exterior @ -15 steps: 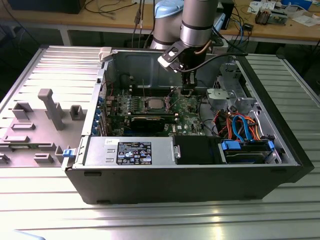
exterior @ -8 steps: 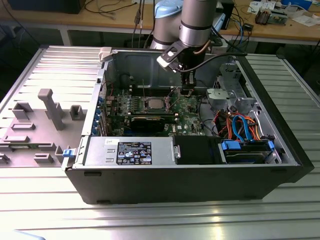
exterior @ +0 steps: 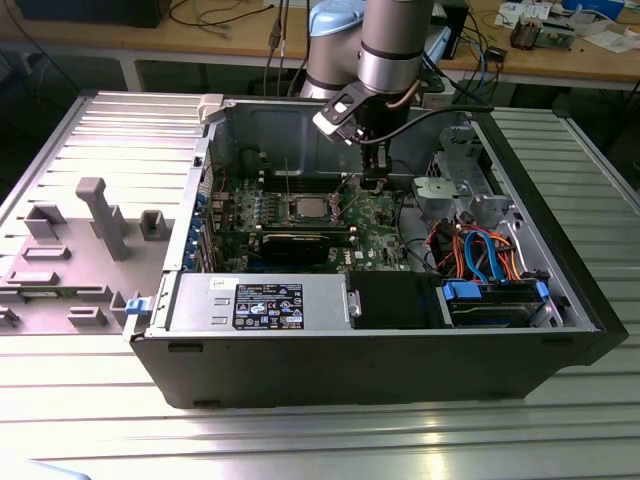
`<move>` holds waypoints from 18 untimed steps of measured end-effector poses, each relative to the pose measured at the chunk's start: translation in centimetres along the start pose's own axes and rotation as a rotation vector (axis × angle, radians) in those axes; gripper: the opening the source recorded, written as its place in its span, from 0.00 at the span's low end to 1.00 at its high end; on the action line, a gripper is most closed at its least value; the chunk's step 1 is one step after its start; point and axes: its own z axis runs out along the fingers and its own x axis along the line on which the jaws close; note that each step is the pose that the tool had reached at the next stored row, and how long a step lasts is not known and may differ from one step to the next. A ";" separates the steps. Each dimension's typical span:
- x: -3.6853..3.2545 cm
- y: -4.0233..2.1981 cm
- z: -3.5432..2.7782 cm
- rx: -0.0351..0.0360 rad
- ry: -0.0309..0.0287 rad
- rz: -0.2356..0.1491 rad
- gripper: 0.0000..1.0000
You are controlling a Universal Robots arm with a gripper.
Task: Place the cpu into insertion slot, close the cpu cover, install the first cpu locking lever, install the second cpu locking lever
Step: 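Close the cpu cover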
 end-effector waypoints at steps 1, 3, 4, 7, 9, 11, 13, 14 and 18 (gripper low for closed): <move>0.00 0.00 0.00 0.0000 0.0000 0.000 0.11; 0.00 -0.09 0.00 0.0000 0.0000 0.000 0.11; 0.00 -0.14 0.00 0.0000 0.0000 0.000 0.11; 0.00 -0.47 -0.02 0.0000 0.0000 0.000 0.11; 0.00 -0.84 -0.03 0.0000 0.0000 0.000 0.11; 0.00 -1.15 -0.04 0.0000 0.0000 0.000 0.11; 0.00 -1.72 -0.06 0.0000 0.0000 0.000 0.11; 0.00 -1.93 -0.06 0.0000 0.0000 0.000 0.11; 0.00 -2.53 -0.09 0.0000 0.0000 0.000 0.11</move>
